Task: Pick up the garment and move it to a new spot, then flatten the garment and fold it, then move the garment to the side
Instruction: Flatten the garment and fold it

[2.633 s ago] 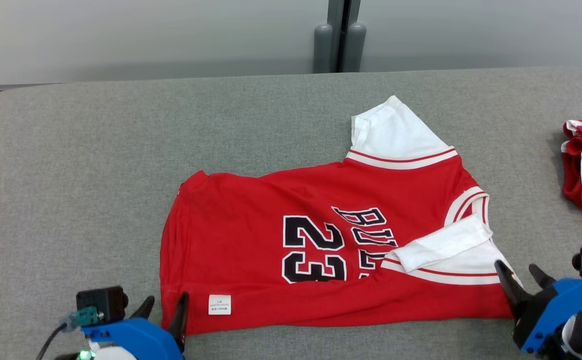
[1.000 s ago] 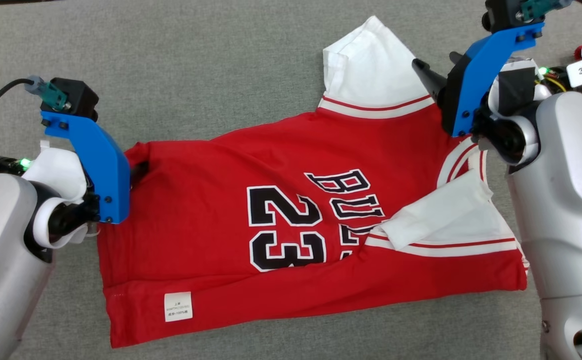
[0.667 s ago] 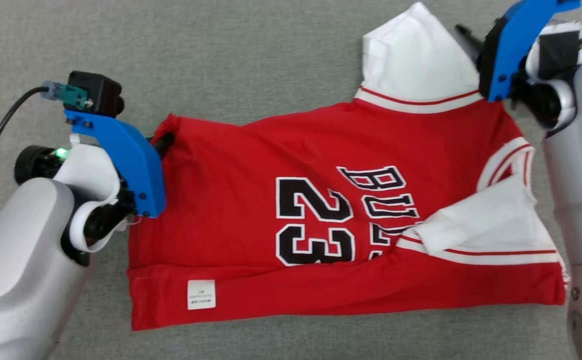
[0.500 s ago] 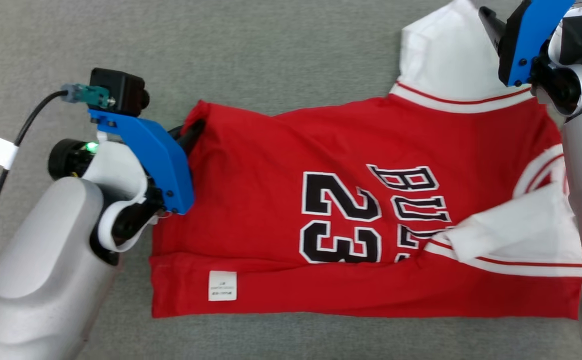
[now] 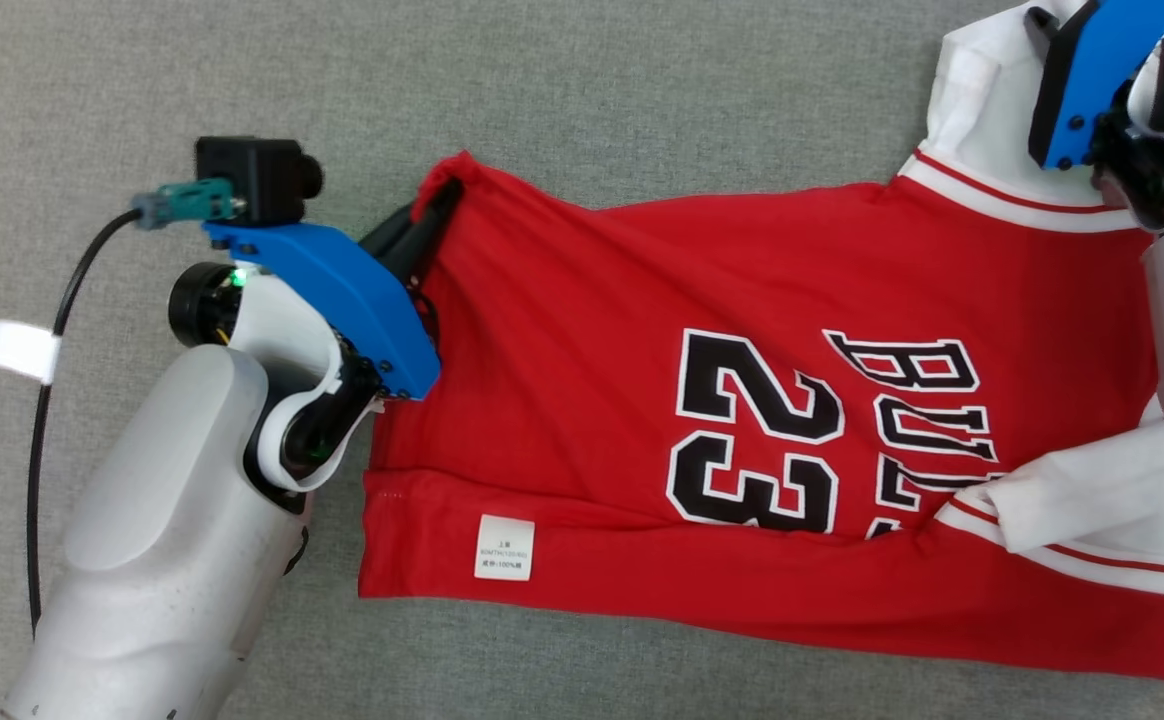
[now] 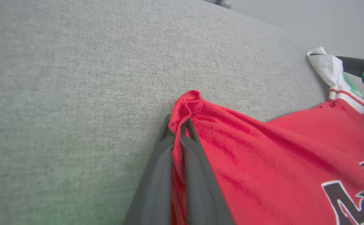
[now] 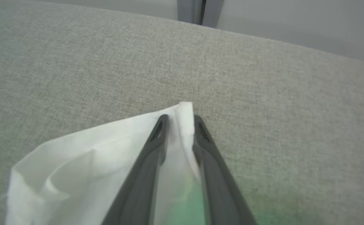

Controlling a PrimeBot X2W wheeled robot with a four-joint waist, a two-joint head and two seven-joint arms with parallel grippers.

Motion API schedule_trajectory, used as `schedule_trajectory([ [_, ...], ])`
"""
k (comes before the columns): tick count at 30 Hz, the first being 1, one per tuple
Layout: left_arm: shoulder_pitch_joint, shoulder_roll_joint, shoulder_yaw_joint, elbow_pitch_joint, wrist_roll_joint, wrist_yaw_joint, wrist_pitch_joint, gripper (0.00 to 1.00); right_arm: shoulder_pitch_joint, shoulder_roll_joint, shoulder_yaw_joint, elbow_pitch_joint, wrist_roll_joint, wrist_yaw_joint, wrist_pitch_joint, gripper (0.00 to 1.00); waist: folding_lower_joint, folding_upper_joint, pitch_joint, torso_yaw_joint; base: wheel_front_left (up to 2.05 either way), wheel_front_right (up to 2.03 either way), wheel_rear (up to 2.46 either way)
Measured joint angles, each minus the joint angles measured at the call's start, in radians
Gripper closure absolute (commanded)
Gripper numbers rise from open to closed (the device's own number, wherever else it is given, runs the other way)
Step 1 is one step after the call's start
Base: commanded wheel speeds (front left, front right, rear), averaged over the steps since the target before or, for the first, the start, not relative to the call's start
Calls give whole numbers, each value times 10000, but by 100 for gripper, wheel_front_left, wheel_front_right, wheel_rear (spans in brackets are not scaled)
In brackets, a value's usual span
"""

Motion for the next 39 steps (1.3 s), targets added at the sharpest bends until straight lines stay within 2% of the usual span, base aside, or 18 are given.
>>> schedule_trajectory([
  [8, 494, -345, 892, 771, -314, -17, -2057, 100, 521, -174, -174, -307, 527, 2, -1012, 100, 0, 0, -479, -306, 0, 0, 0],
  [18, 1523, -343, 945, 1133, -546, -290, -2934, 100, 1992, -424, -155, -1983, 1864, 2, -986, 100, 0, 0, -1562, -677, 0, 0, 0],
  [24, 2281, 121, 550, 892, 8, -405, -3601, 100, 3545, -558, -169, -3678, 2803, 2, -299, 100, -2, 0, -2297, -937, 0, 0, 0],
  [32, 3278, 763, 125, 794, 550, -477, -4169, 100, 6149, -627, -460, -6529, 3499, 2, 1484, 100, -2, 0, -3013, -1385, 0, 0, 0],
  [34, 3510, 836, 29, 826, 685, -470, -4389, 100, 7252, -466, -761, -7555, 3584, 0, 1969, 100, -3, 0, -3190, -1495, 0, 0, 0],
  [39, 3781, 867, -58, 1003, 803, -368, -4702, 100, 8888, 134, -1062, -9024, 3672, 0, 2552, 100, -2, 0, -3390, -1657, 0, 0, 0],
])
